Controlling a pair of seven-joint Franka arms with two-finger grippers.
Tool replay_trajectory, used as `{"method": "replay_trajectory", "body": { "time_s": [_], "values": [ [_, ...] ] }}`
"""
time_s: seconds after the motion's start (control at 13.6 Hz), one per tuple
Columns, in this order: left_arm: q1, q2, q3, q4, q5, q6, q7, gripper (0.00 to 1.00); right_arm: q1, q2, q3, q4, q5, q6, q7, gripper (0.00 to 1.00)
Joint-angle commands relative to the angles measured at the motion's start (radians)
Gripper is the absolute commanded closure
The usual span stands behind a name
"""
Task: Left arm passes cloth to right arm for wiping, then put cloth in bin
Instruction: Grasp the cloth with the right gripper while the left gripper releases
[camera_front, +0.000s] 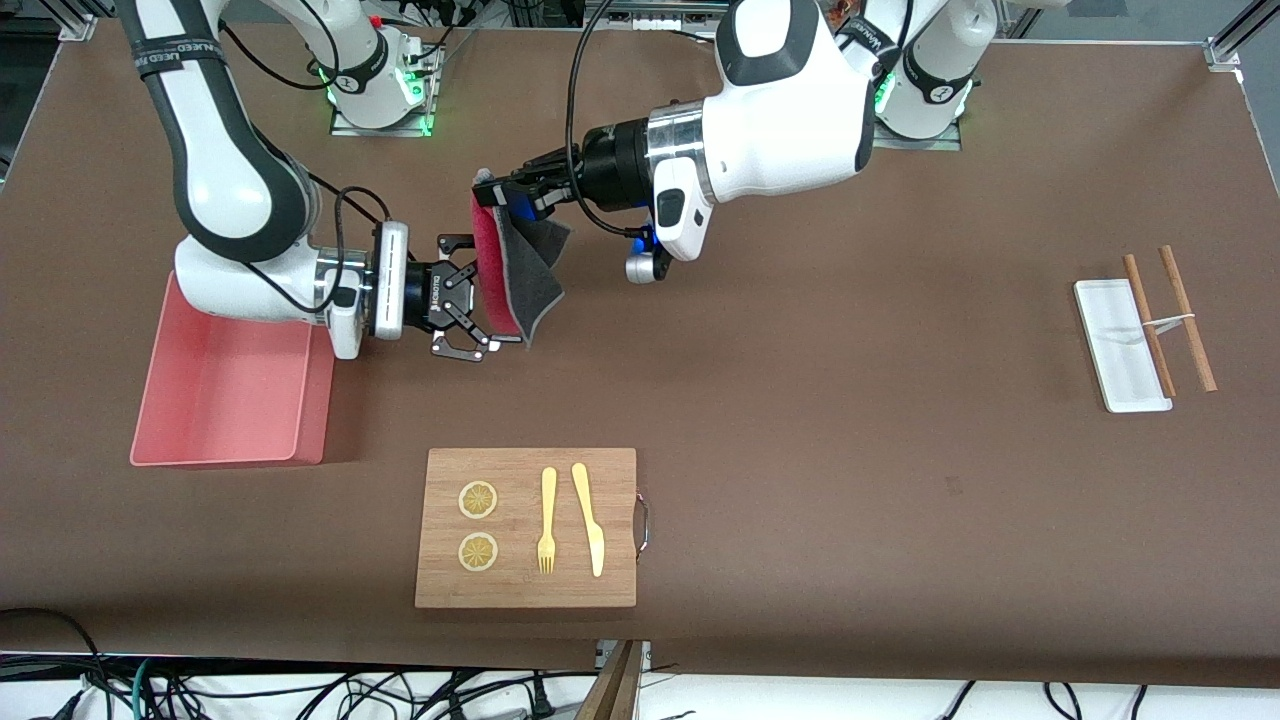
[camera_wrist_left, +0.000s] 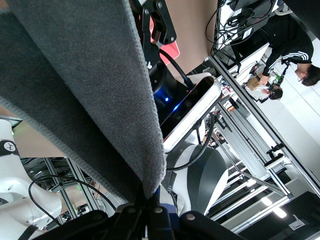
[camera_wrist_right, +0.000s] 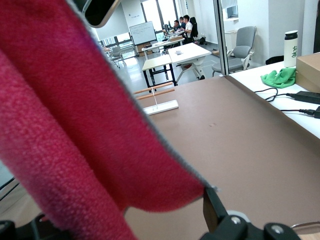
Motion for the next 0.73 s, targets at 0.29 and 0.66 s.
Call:
{"method": "replay_trajectory", "body": {
  "time_s": [0.29,0.66],
  "values": [
    [-0.010,0.007,0.009,0.022,-0.030,0.009,0.017,1.00,-0.015,0.003,0.001,0.009,0.028,0.006,-0.012,0.85],
    [-0.003,0.007,0.009,0.022,-0.029,0.009,0.017,1.00,-0.041,-0.005,-0.016,0.012,-0.035,-0.003,0.002,1.00]
  ]
}}
